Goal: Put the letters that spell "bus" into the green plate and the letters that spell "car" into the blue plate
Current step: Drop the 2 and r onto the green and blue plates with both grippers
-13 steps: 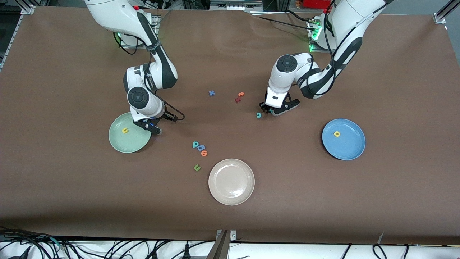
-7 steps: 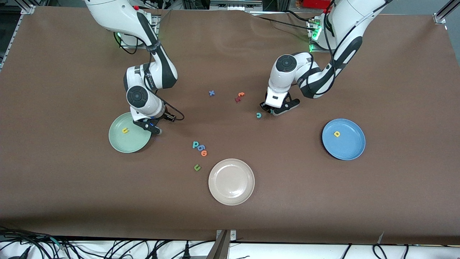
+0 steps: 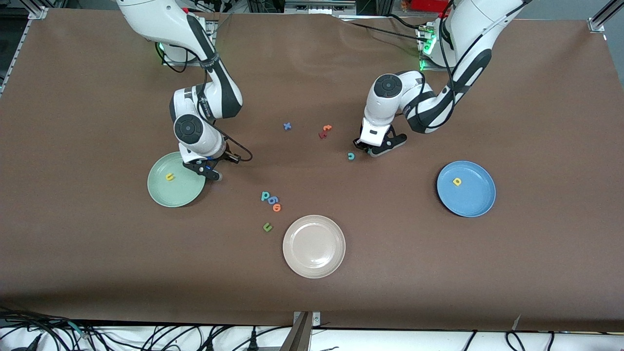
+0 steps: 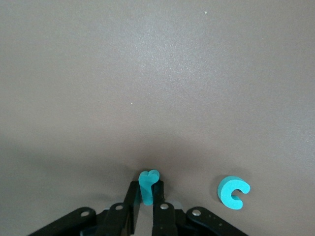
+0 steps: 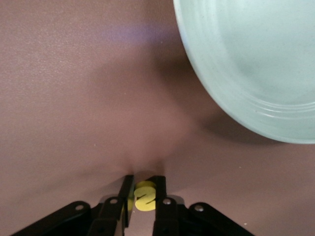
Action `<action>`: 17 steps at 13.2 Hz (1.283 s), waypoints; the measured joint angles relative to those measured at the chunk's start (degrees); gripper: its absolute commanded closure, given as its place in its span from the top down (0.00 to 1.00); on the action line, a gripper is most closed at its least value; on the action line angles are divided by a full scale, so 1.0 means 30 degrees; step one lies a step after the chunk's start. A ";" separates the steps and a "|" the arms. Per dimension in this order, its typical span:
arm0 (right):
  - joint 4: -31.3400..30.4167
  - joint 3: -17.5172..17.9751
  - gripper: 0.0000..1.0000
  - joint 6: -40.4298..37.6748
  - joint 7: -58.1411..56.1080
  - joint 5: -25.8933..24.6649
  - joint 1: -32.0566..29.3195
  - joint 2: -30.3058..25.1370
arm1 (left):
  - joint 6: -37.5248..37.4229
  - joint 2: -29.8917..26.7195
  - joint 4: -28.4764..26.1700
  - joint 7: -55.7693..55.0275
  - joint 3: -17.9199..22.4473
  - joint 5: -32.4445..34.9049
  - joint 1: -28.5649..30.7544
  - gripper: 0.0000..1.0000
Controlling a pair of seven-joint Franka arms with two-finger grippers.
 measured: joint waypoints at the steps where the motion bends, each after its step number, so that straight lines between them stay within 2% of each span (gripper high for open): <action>1: -0.0012 0.0000 0.04 0.0000 0.0000 0.0000 0.0000 -0.0002 | 0.0000 -0.0001 -0.0003 0.0000 -0.0001 0.0000 0.0000 0.09; 2: -0.0024 0.0000 0.03 0.0000 0.0000 0.0000 0.0000 -0.0005 | 0.0002 0.0000 0.0001 0.0000 -0.0001 0.0000 -0.0001 0.08; 4: -0.0025 0.0000 0.03 -0.0022 0.0000 0.0000 -0.0002 -0.0023 | 0.0003 0.0000 0.0001 0.0000 0.0000 0.0000 -0.0001 0.00; 6: 0.0036 -0.0001 0.03 -0.0381 -0.0001 0.0001 -0.0003 -0.0272 | 0.0003 0.0000 0.0001 0.0000 -0.0001 0.0000 -0.0001 0.00; 9: 0.0780 -0.0475 0.03 -0.2560 -0.0191 0.0000 -0.0005 -0.1191 | 0.0003 0.0000 0.0001 0.0000 -0.0001 0.0000 -0.0002 0.00; 13: 0.2345 -0.2875 0.03 -0.6079 -0.3037 0.0000 -0.0084 -0.2018 | -0.0013 0.0001 0.0008 0.0000 -0.0002 0.0000 -0.0003 0.00; 15: 0.2583 -0.4173 0.03 -0.6508 -0.5271 0.0000 -0.0155 -0.2049 | -0.0571 0.0065 0.0298 0.0084 0.0025 0.0000 -0.0002 0.00; 17: 0.2546 -0.5065 0.03 -0.6520 -0.7553 0.0000 -0.0459 -0.1844 | -0.2382 0.0206 0.1234 0.0941 0.0072 -0.0052 0.0070 0.00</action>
